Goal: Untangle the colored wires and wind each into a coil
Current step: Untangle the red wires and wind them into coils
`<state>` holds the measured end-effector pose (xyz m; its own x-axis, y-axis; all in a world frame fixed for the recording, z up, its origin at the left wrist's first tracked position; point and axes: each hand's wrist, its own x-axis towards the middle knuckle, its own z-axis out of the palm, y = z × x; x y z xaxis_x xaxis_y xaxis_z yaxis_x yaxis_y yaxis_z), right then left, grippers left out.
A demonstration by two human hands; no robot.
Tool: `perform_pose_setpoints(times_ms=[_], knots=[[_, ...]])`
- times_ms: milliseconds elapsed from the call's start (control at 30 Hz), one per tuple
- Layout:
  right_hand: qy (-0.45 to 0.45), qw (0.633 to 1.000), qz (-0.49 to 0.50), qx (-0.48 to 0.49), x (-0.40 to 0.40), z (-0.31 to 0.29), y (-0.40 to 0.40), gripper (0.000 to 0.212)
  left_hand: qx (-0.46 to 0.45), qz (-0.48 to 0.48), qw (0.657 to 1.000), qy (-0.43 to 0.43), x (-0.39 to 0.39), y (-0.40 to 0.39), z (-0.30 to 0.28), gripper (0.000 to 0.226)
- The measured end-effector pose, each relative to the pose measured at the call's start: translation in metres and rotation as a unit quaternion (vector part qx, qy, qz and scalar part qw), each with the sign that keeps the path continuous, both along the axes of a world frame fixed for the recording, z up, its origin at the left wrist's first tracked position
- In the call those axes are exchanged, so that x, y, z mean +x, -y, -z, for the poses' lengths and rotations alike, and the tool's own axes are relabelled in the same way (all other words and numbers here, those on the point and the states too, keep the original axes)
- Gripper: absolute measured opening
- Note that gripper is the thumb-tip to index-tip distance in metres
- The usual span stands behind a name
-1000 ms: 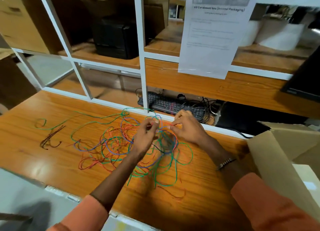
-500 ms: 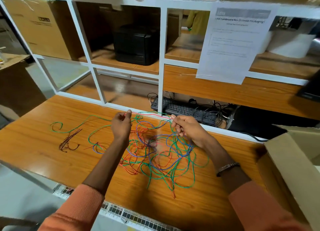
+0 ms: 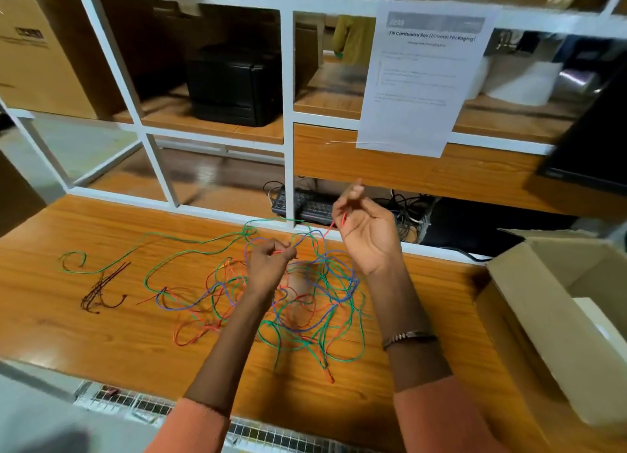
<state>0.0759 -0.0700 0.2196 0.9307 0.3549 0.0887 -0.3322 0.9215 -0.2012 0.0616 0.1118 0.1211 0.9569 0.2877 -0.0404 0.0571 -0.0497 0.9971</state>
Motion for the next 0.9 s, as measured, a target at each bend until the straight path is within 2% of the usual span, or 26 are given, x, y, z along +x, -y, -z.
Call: perform_pose_setpoints(times_ms=[133, 233, 433, 500, 600, 667, 733, 800, 867, 900], knots=[[-0.046, 0.995, 0.088, -0.019, 0.001, 0.016, 0.023, 0.026, -0.009, 0.132, 0.991, 0.033, -0.042, -0.008, -0.02, 0.016], [-0.084, 0.986, 0.13, -0.064, 0.0, 0.032, 0.028, 0.026, 0.012, 0.155, 0.987, 0.047, -0.056, -0.014, -0.036, 0.027], [-0.099, 0.948, 0.177, -0.244, -0.009, 0.054, 0.004, 0.021, 0.051, 0.225, 0.97, 0.081, -0.061, -0.011, -0.067, 0.027], [-0.076, 0.918, 0.204, -0.331, -0.013, 0.055, -0.014, 0.018, 0.041, 0.235, 0.966, 0.103, -0.066, -0.006, -0.081, 0.026], [0.005, 0.826, 0.201, -0.527, -0.022, 0.059, -0.035, 0.022, 0.031, 0.246, 0.959, 0.135, -0.072, -0.001, -0.097, 0.024], [0.07, 0.774, 0.152, -0.611, -0.031, 0.057, -0.04, 0.031, 0.025, 0.231, 0.962, 0.143, -0.072, 0.001, -0.102, 0.019], [0.138, 0.735, 0.085, -0.658, -0.04, 0.055, -0.041, 0.039, 0.021, 0.189, 0.971, 0.146, -0.072, 0.001, -0.103, 0.015], [0.206, 0.713, -0.003, -0.671, -0.046, 0.052, -0.042, 0.044, 0.033, 0.134, 0.978, 0.158, -0.071, -0.002, -0.101, 0.015], [0.248, 0.689, -0.06, -0.679, -0.053, 0.05, -0.044, 0.039, 0.029, 0.071, 0.983, 0.166, -0.07, -0.007, -0.097, 0.014], [0.257, 0.692, -0.075, -0.67, -0.056, 0.046, -0.045, 0.035, 0.017, 0.042, 0.985, 0.166, -0.069, -0.01, -0.095, 0.012]])
